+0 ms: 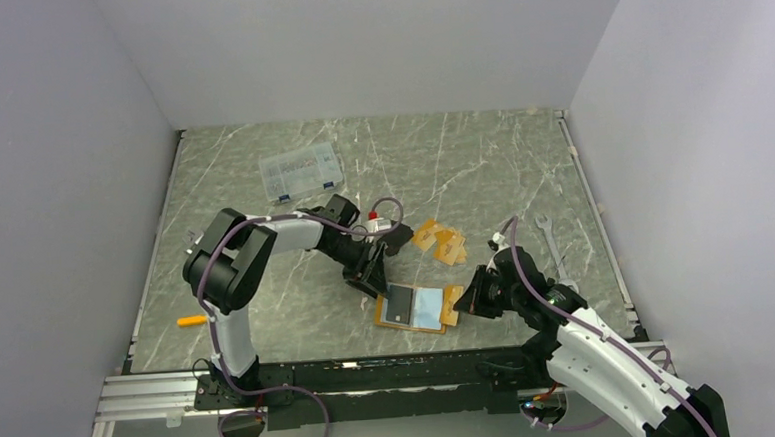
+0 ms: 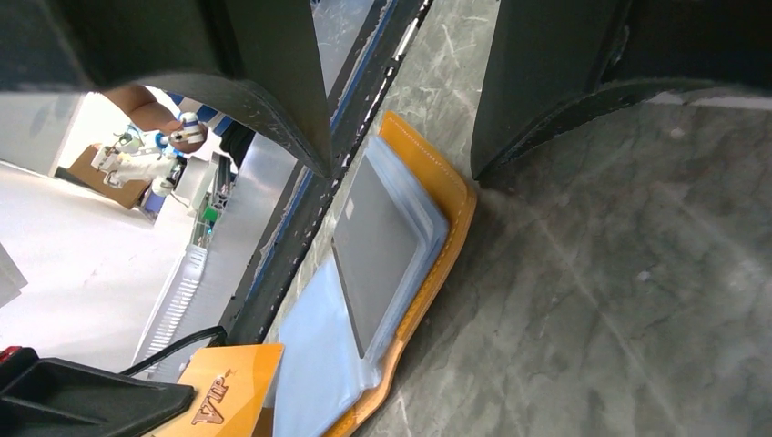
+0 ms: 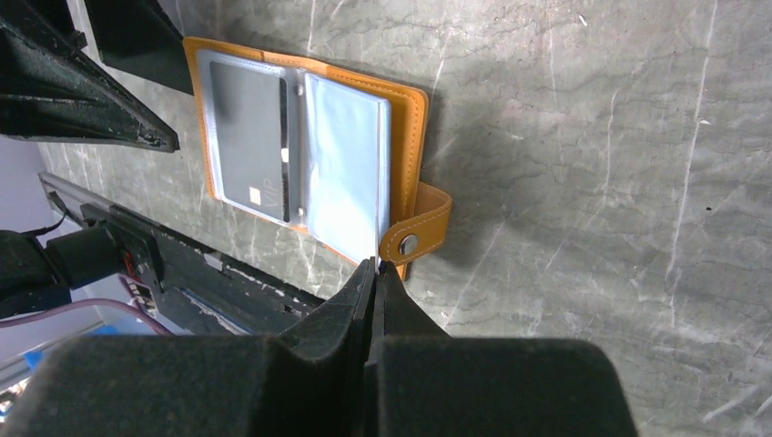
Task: Put the credit cards into the card holder
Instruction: Move the card holder to the center of the board.
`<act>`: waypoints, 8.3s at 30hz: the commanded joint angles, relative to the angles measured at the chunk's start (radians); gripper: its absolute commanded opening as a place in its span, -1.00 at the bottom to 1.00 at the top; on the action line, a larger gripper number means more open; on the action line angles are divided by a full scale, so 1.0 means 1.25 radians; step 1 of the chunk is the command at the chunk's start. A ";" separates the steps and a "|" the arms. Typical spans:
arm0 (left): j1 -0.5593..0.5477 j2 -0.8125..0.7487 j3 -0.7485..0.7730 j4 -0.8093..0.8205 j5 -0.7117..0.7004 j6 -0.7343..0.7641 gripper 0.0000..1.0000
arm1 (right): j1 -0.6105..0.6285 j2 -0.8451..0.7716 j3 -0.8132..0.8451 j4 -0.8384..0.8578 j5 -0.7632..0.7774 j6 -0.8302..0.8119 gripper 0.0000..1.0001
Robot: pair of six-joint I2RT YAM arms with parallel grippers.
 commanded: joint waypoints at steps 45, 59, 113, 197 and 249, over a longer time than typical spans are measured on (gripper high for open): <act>-0.051 -0.029 0.036 -0.019 -0.041 0.025 -0.31 | 0.001 -0.157 -0.014 -0.001 -0.001 0.044 -1.00; -0.051 -0.034 0.038 -0.019 -0.041 0.027 -0.31 | 0.001 -0.148 -0.008 -0.019 -0.013 0.017 -1.00; -0.050 -0.035 0.044 -0.021 -0.028 0.033 -0.34 | 0.002 -0.116 -0.043 0.010 -0.019 0.001 -1.00; -0.026 0.078 0.068 -0.008 0.082 0.003 -0.25 | 0.012 -0.021 -0.110 0.040 0.030 0.090 -1.00; 0.083 0.028 0.104 -0.222 -0.083 0.202 -1.00 | 0.002 0.174 -0.036 0.438 -0.113 0.073 -1.00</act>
